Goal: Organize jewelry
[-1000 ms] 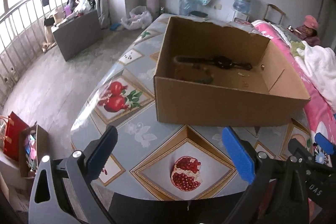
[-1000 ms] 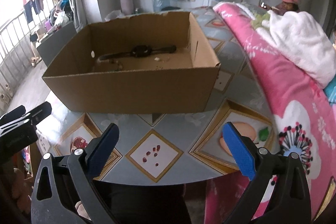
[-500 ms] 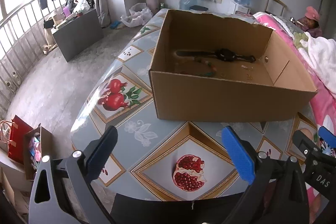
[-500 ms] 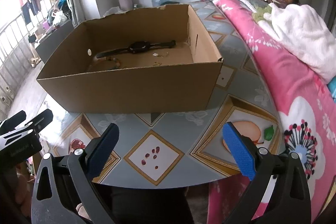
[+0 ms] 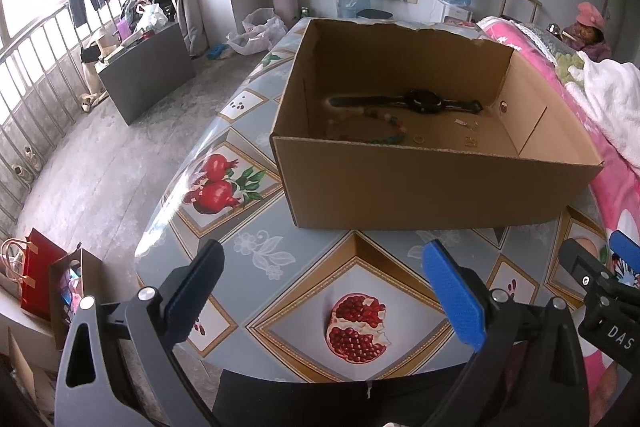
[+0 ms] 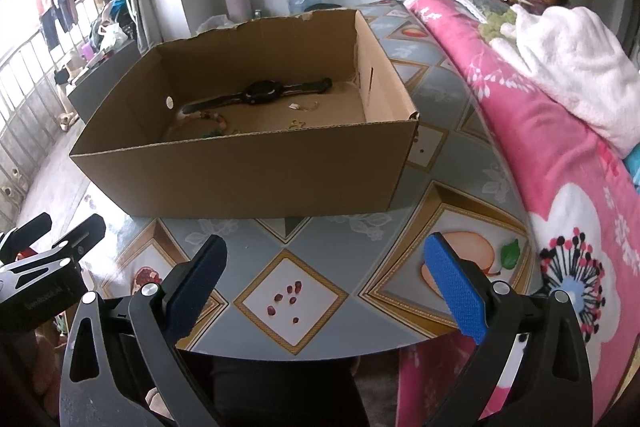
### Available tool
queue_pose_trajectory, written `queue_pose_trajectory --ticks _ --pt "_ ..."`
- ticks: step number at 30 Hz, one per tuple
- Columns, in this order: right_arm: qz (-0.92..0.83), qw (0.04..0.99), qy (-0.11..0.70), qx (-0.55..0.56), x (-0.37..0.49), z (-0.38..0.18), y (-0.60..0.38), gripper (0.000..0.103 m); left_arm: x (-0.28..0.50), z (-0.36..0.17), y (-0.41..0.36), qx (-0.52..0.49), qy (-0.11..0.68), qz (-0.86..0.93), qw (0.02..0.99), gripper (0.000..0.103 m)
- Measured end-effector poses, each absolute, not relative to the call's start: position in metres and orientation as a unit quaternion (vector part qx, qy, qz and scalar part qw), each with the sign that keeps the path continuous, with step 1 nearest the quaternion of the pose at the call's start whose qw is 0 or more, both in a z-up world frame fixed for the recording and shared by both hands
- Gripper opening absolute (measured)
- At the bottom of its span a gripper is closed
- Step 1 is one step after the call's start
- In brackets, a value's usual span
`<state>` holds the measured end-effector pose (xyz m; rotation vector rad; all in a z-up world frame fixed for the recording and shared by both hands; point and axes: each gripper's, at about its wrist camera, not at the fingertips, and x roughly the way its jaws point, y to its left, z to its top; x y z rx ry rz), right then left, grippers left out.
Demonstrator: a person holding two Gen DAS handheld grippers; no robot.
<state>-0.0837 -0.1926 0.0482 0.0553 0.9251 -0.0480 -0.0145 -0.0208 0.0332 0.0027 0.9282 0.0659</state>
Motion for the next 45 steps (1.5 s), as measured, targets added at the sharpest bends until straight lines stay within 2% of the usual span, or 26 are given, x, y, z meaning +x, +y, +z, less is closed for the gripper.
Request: queue_pose_trajectory --ticks 45 --pt "-0.024 0.894 0.447 0.026 -0.0842 0.0463 -0.1916 0.095 -0.0145 0.0282 -0.0194 0.006 0.452 0.03 0.892 0.097"
